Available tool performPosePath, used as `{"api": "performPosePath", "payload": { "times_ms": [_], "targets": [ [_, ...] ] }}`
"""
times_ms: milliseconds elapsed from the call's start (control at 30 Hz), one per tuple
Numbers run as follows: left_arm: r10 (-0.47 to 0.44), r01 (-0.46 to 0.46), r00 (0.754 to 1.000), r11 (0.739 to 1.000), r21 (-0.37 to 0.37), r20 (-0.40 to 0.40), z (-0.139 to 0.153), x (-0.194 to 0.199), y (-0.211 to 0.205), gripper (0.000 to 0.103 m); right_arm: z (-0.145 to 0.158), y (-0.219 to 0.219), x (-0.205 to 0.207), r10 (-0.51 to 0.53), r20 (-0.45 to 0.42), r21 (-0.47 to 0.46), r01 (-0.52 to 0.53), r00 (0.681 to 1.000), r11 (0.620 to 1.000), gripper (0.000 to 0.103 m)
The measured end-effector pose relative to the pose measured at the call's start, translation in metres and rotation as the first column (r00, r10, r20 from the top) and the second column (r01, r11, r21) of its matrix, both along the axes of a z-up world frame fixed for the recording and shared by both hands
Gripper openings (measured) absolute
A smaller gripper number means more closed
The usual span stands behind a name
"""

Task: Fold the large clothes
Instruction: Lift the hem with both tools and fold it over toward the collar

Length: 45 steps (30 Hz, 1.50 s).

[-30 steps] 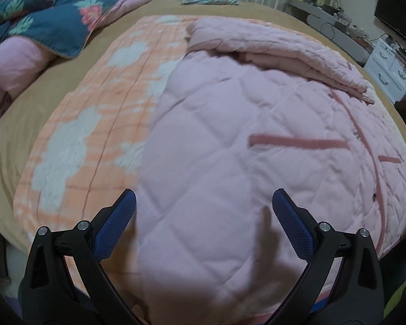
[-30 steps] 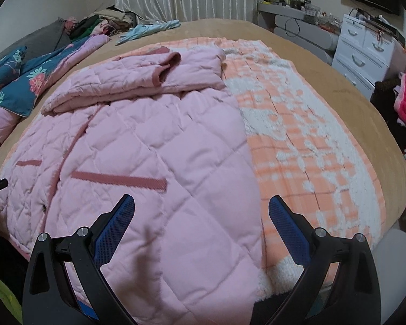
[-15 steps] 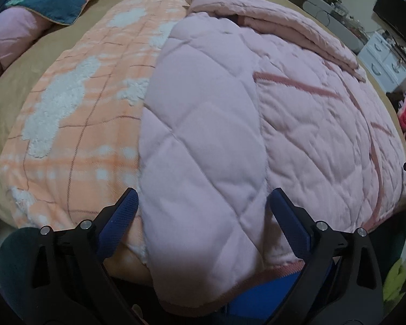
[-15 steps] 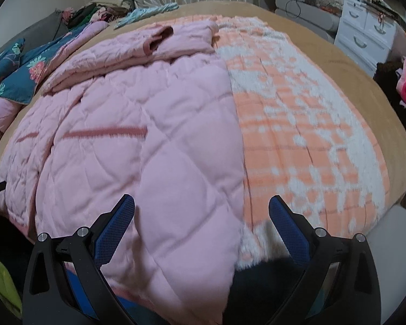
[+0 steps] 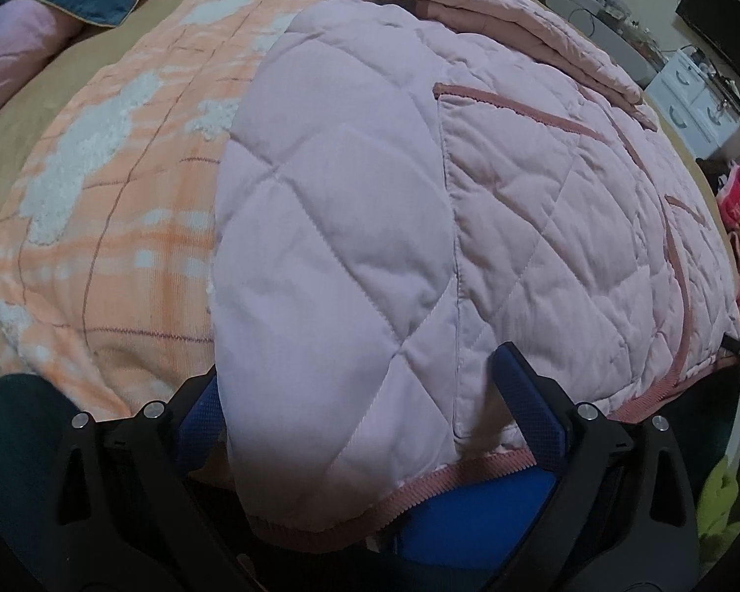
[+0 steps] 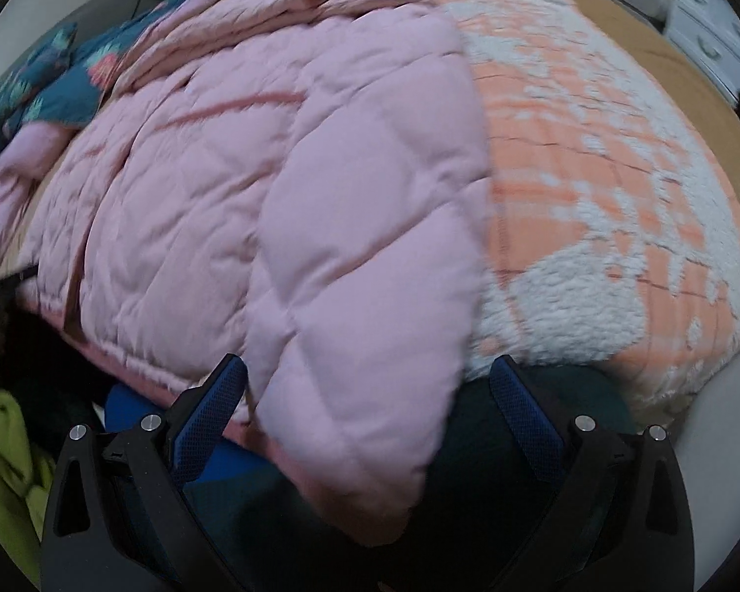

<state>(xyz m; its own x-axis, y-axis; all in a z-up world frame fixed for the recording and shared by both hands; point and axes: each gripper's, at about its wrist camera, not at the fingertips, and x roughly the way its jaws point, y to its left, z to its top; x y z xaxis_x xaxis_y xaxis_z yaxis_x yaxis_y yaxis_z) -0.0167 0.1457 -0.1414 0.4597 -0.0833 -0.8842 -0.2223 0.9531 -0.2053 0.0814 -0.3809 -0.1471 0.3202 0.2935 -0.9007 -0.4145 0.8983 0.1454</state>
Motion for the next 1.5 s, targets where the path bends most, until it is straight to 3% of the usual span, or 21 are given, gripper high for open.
{"api": "performPosePath", "payload": {
  "times_ms": [67,167,333,367,533,600,700,767,867,967,1167,1500],
  "targets": [
    [0.003,-0.003,1.000,1.000,-0.007,-0.001,-0.001,-0.001,0.000,0.092,-0.005,0.008,-0.004,0.035,-0.017,-0.002,-0.035,0.999,0.999,0.096],
    [0.005,-0.005,1.000,1.000,-0.013,-0.001,-0.001,-0.002,0.001,0.093,-0.007,0.014,-0.008,0.059,-0.027,0.009,-0.059,0.998,0.998,0.080],
    [0.013,-0.013,1.000,0.999,-0.050,-0.001,-0.004,-0.008,0.005,0.093,0.010,0.006,-0.017,0.048,0.017,0.088,-0.049,0.999,0.995,0.031],
    [0.012,-0.012,1.000,0.999,-0.053,-0.002,-0.004,-0.009,0.004,0.093,0.015,0.004,-0.019,0.046,0.031,0.104,-0.049,0.998,0.993,0.026],
    [0.013,-0.013,1.000,0.998,-0.061,0.000,-0.003,-0.012,0.005,0.092,0.056,0.003,-0.021,0.047,0.141,0.194,-0.074,0.989,0.978,0.020],
    [0.018,-0.017,1.000,0.998,-0.065,0.009,-0.002,-0.014,0.006,0.086,0.070,0.007,-0.020,0.040,0.177,0.212,-0.078,0.983,0.974,0.020],
    [0.031,-0.029,0.999,0.997,-0.067,0.038,0.005,-0.019,0.009,0.055,0.086,0.011,-0.014,0.016,0.223,0.249,-0.073,0.975,0.966,0.019],
    [0.036,-0.031,0.997,0.997,-0.073,0.068,0.011,-0.022,0.010,0.025,0.096,0.009,-0.010,-0.010,0.243,0.282,-0.061,0.970,0.957,0.018],
    [0.014,-0.009,0.992,0.999,-0.042,0.127,0.031,-0.024,0.005,0.012,0.107,0.009,-0.002,-0.043,0.266,0.318,-0.046,0.963,0.947,0.018],
    [-0.009,0.011,0.983,1.000,-0.010,0.184,0.051,-0.024,0.001,0.008,0.114,0.011,0.001,-0.064,0.279,0.335,-0.035,0.958,0.941,0.017],
    [0.020,-0.006,0.949,0.999,-0.044,0.314,0.101,-0.014,0.008,0.007,0.129,0.008,0.006,-0.109,0.302,0.374,-0.013,0.947,0.927,0.017],
    [0.015,-0.005,0.905,1.000,-0.026,0.424,0.145,0.013,0.004,0.007,0.156,0.000,0.020,-0.169,0.323,0.469,-0.003,0.931,0.883,0.016]
  ]
}}
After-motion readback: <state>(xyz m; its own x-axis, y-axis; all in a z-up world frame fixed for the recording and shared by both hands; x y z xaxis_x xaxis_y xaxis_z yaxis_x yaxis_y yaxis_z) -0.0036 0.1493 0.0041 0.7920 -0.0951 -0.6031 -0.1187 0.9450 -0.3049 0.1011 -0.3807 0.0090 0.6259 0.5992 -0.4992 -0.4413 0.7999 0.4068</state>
